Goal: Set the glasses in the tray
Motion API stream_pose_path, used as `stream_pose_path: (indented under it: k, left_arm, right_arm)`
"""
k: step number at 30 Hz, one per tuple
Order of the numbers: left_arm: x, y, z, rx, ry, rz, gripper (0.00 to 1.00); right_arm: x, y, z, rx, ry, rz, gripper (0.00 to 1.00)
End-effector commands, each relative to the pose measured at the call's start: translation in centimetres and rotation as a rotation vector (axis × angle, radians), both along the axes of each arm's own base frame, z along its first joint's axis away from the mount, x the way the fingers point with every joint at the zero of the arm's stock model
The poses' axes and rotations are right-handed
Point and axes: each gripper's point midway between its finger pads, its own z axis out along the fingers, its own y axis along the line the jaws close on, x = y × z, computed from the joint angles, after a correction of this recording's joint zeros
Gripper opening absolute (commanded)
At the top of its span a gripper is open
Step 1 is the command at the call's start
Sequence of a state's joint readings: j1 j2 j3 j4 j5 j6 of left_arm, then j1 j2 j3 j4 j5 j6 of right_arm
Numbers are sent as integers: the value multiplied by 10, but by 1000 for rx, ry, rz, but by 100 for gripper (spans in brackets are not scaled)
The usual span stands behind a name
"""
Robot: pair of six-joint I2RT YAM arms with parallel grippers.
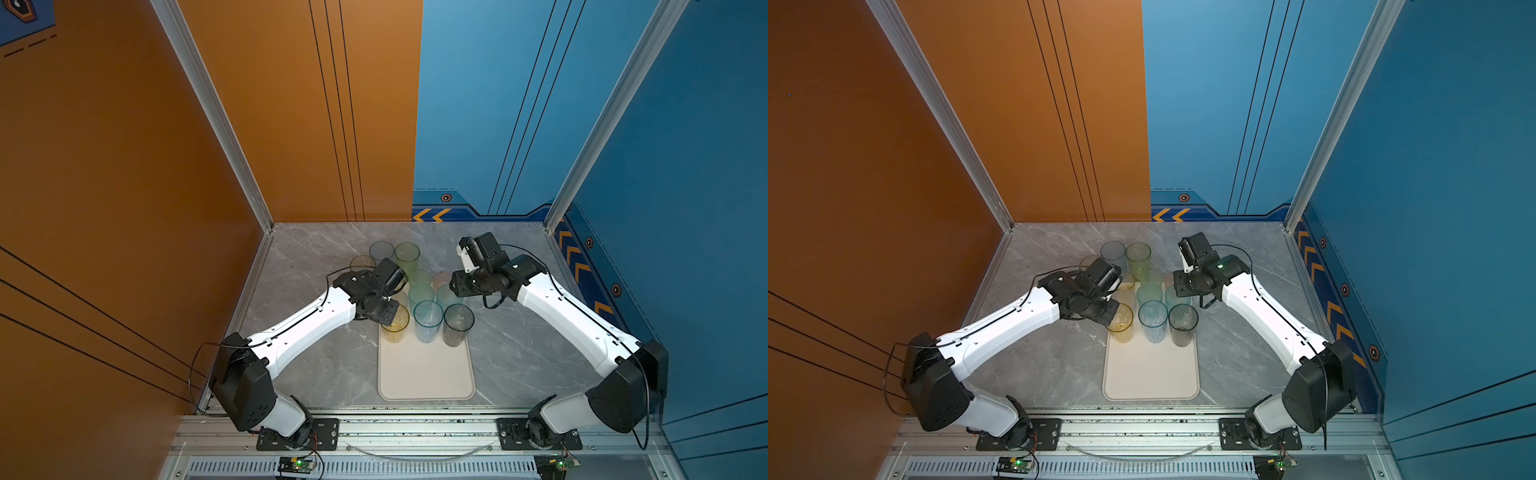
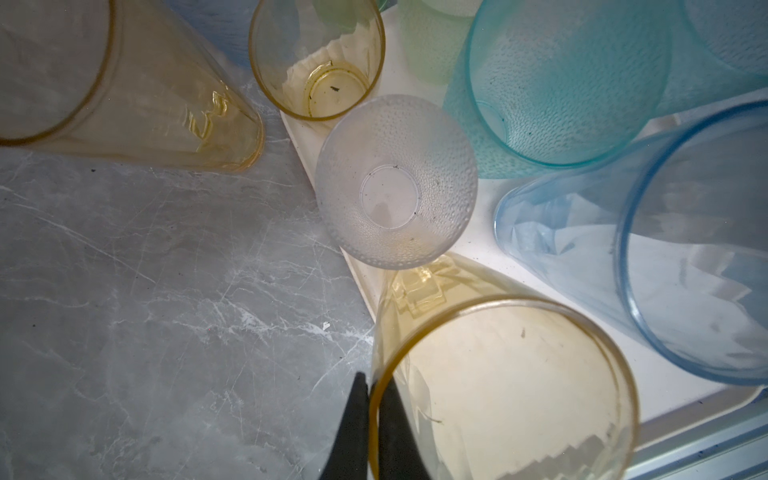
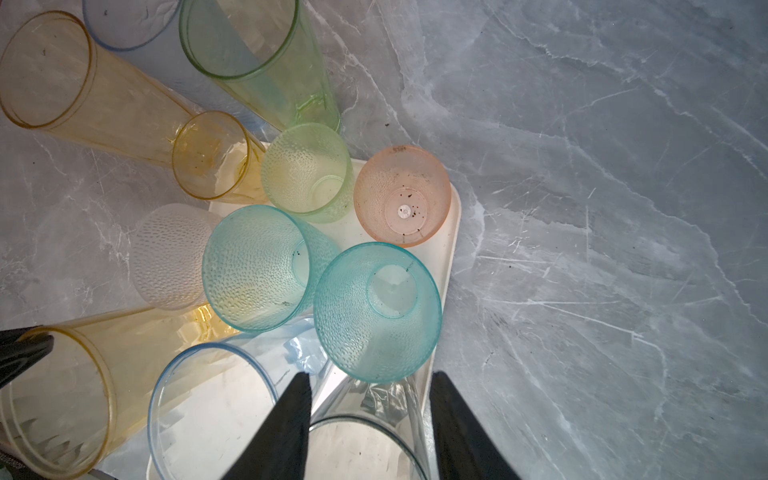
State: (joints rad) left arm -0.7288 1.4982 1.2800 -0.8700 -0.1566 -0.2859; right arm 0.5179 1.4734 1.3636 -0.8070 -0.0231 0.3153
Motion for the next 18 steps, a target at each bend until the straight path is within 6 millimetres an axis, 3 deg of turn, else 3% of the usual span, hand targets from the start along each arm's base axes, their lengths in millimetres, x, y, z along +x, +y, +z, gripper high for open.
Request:
stream_pose_path:
  k: [1, 18]
  left_arm:
    - [3, -1, -2, 4, -32, 11, 0]
    - [8, -3, -14, 13, -16, 3, 0]
  right_arm:
    - [1, 3, -5, 2, 17, -4, 46]
    - [6, 7, -7, -3, 28, 0, 46]
